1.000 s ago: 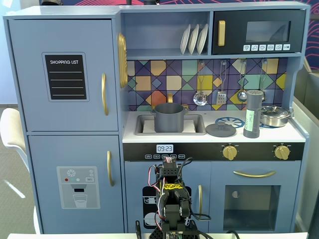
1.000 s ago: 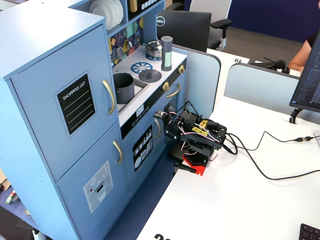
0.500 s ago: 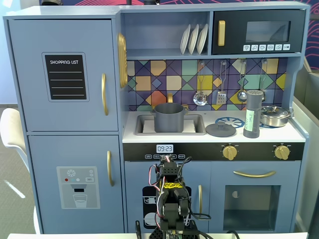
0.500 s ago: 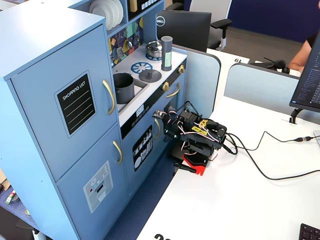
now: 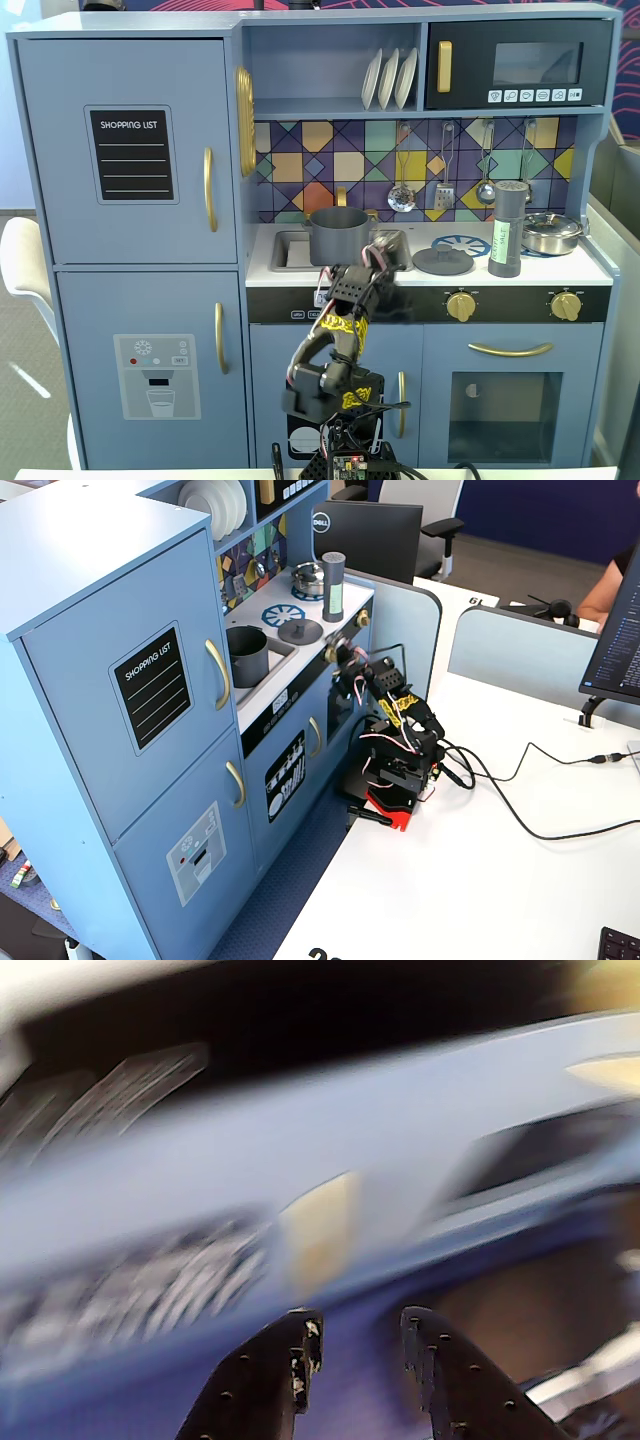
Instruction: Put salt in the gray recipient
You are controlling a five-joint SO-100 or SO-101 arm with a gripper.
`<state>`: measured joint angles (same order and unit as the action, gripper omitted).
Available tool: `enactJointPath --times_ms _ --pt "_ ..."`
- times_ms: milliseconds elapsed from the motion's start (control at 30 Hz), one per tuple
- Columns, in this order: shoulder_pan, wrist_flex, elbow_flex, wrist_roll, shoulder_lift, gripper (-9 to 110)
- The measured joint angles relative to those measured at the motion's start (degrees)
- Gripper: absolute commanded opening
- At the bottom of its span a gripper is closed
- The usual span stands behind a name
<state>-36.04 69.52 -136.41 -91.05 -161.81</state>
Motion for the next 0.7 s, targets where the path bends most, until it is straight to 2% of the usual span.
enactJointPath --times_ms 133,267,533,700 --pt "-8.2 -9.1 4.0 1.8 1.6 0" --pt "-11.5 -25.3 4.0 2.9 5.7 2" --pt "-13.8 -51.1 6.2 3.0 17.1 27" --pt "-16.0 -61.1 6.3 3.0 22.3 41"
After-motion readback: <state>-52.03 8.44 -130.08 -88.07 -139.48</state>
